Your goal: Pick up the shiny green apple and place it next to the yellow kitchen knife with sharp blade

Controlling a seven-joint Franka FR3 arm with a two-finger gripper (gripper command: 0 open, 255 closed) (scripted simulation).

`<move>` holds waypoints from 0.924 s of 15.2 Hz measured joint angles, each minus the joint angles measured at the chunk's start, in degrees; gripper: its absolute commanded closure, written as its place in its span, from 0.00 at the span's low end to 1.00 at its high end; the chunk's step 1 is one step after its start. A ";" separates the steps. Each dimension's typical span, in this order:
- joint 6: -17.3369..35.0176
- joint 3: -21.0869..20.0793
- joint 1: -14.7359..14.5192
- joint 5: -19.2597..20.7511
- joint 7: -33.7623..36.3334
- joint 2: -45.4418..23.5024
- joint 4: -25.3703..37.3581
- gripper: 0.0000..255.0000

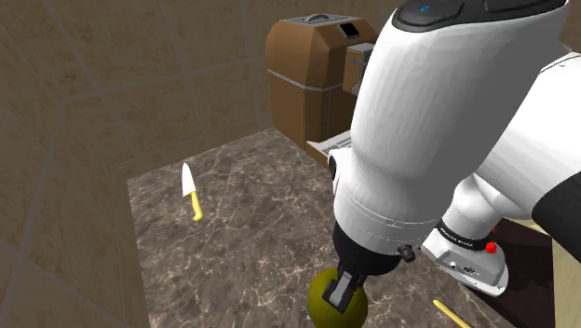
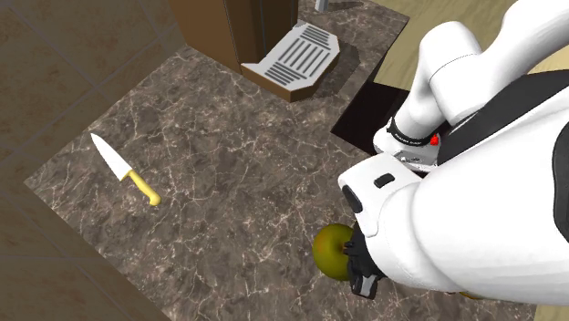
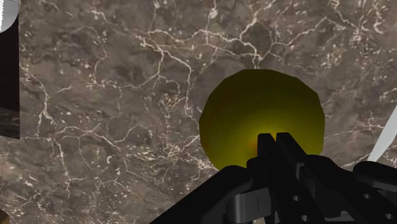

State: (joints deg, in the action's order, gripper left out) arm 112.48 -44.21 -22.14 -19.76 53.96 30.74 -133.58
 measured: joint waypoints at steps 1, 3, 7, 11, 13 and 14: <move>-0.80 0.35 -0.03 0.08 -0.07 0.23 0.56 1.00; -2.36 1.13 -0.22 0.13 -0.30 0.89 1.41 1.00; -5.41 1.81 0.00 0.71 0.01 0.92 4.44 1.00; -8.60 3.11 0.12 1.24 -0.30 1.34 7.09 1.00; -10.04 3.33 0.32 1.57 -0.09 1.10 8.76 1.00; -10.67 3.46 0.42 1.74 -0.06 0.98 9.49 1.00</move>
State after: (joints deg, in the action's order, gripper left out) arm 101.81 -40.75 -21.72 -18.02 53.91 31.72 -124.09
